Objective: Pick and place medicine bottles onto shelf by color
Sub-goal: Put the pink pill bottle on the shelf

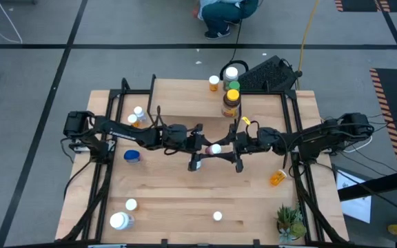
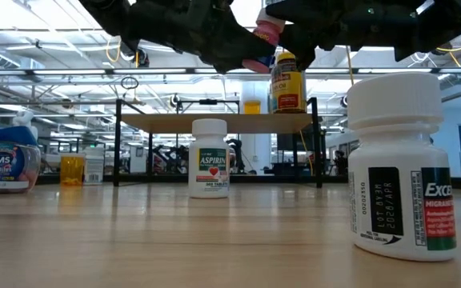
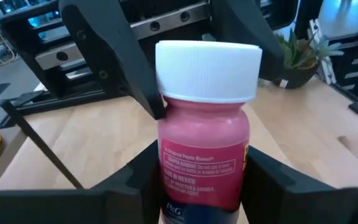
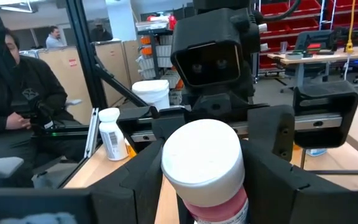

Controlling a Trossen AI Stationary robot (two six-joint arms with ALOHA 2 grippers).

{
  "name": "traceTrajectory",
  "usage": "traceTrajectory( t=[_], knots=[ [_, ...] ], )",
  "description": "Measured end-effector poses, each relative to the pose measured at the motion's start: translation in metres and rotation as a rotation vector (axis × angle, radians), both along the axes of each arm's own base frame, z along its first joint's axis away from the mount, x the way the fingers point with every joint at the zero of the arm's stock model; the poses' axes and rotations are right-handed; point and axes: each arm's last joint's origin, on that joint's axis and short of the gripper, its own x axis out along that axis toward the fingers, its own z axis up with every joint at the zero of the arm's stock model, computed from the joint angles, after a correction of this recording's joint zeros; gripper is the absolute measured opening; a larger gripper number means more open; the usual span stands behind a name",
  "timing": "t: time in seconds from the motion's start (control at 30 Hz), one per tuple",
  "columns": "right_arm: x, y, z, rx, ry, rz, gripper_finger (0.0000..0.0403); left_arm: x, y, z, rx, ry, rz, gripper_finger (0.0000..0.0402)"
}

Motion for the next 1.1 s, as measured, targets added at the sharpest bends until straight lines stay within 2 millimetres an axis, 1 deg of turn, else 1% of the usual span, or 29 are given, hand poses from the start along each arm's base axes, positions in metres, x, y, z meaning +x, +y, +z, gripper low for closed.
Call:
traceTrajectory(
  t=[0.27, 0.4, 0.53, 0.6, 0.7, 0.8, 0.93, 1.0, 1.1],
  knots=[
    [-0.002, -0.002, 0.001, -0.021, 0.013, -0.02, 0.0191, 0.0, 0.002, 0.0, 0.033, 0.004, 0.078, 0.0162],
    [-0.008, -0.003, 0.004, -0.106, 0.045, -0.117, 0.0218, -0.002, 0.003, 0.002, 0.057, 0.017, 0.154, 0.0162],
    [-0.019, -0.002, 0.013, -0.177, 0.066, -0.216, 0.0252, -0.006, 0.005, 0.002, 0.092, 0.058, 0.247, 0.0162],
    [-0.025, 0.0, 0.017, -0.208, 0.083, -0.271, 0.0264, -0.007, 0.006, 0.004, 0.104, 0.049, 0.288, 0.0162],
    [-0.029, 0.003, 0.028, -0.257, 0.187, -0.334, 0.0272, -0.007, 0.007, 0.002, 0.118, 0.062, 0.325, 0.0162],
    [-0.027, 0.007, 0.047, -0.282, 0.311, -0.361, 0.0274, -0.007, 0.007, 0.003, 0.117, 0.056, 0.328, 0.0162],
    [-0.017, 0.014, 0.074, -0.299, 0.379, -0.348, 0.0274, -0.007, 0.007, 0.003, 0.119, 0.055, 0.327, 0.0162],
    [-0.011, 0.015, 0.082, -0.322, 0.414, -0.344, 0.0274, -0.007, 0.007, 0.004, 0.117, 0.044, 0.328, 0.0161],
    [0.002, 0.015, 0.085, -0.344, 0.459, -0.34, 0.0274, -0.007, 0.007, 0.004, 0.117, 0.044, 0.328, 0.016]
  ],
)
